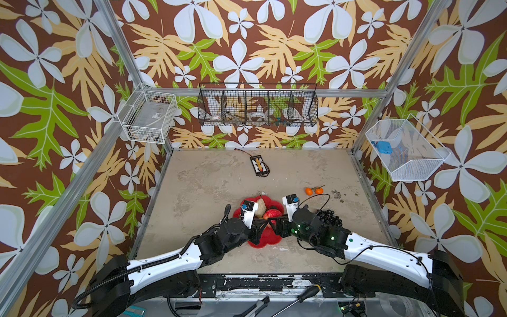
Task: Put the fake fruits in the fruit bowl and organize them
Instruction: 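Hold the apple to the left gripper while the left gripper grasps it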
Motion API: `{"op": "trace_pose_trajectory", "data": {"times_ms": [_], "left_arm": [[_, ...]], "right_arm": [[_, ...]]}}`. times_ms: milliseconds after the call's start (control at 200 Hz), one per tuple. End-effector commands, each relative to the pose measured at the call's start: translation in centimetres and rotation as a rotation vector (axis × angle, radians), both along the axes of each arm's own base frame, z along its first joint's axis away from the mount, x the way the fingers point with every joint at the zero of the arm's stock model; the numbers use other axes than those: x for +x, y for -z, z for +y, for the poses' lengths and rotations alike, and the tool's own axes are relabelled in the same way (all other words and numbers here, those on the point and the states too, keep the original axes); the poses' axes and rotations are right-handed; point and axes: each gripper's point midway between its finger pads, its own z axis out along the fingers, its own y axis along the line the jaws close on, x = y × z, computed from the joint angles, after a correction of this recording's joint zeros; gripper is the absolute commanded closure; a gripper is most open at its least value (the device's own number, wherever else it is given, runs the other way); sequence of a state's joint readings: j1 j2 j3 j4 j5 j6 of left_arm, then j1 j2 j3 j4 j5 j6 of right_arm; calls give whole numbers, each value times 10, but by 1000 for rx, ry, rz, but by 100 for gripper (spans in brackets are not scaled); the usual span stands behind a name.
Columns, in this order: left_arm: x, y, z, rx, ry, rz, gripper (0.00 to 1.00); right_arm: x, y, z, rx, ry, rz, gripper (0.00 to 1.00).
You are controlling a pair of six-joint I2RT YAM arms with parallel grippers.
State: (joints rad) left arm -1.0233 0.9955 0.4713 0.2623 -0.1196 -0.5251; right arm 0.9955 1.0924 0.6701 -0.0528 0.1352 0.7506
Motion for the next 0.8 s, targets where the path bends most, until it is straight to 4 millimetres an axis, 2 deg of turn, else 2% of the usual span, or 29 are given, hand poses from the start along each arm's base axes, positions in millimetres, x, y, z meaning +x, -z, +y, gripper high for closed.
{"op": "trace_pose_trajectory", "data": {"times_ms": [0,455,696,796], "left_arm": [[2,-5,-1,-17,-2,-15,83],[1,-7,-2,-16,7,-22,100],[1,-3,-2,-9,10,-20,100],[1,-2,-2,-3,8,-20,100]], "right_arm": [[1,-7,5,17,-9,-18,36],[0,-6,8,15,-13,-18,36],[1,-7,6,22,-4,-20,31],[2,-9,3,20,8,-23,25]]}}
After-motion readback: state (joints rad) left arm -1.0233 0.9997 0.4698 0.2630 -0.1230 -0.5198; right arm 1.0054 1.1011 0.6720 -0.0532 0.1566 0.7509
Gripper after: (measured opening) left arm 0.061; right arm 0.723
